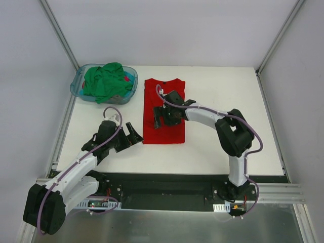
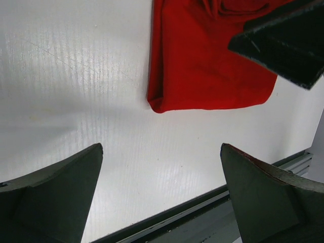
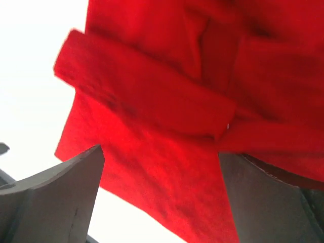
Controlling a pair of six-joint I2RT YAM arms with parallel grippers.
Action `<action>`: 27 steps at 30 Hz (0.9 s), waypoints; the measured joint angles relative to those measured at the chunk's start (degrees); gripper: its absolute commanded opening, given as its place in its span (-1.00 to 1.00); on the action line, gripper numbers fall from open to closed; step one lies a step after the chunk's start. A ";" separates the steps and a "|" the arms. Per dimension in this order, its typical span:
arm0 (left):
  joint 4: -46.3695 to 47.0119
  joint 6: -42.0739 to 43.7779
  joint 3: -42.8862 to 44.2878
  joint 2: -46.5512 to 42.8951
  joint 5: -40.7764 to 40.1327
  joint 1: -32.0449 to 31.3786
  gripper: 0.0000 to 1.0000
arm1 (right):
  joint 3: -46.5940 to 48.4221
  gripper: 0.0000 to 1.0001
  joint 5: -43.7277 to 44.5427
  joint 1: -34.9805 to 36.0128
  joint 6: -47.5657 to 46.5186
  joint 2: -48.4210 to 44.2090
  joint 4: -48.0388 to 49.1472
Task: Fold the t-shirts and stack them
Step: Fold the folded rectangular tshirt in 1/3 of the way
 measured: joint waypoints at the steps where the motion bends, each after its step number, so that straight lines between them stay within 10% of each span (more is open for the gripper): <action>1: -0.07 0.02 -0.02 0.00 -0.02 0.00 0.98 | 1.92 0.92 0.52 0.00 -0.02 1.42 0.11; 16: -1.22 0.00 -0.04 0.63 -0.02 0.00 0.98 | 14.19 0.92 7.80 -8.39 0.46 6.67 2.32; 27: 0.68 0.02 2.86 10.88 1.05 0.00 0.75 | -20.28 0.92 20.11 -8.44 0.35 -39.21 6.95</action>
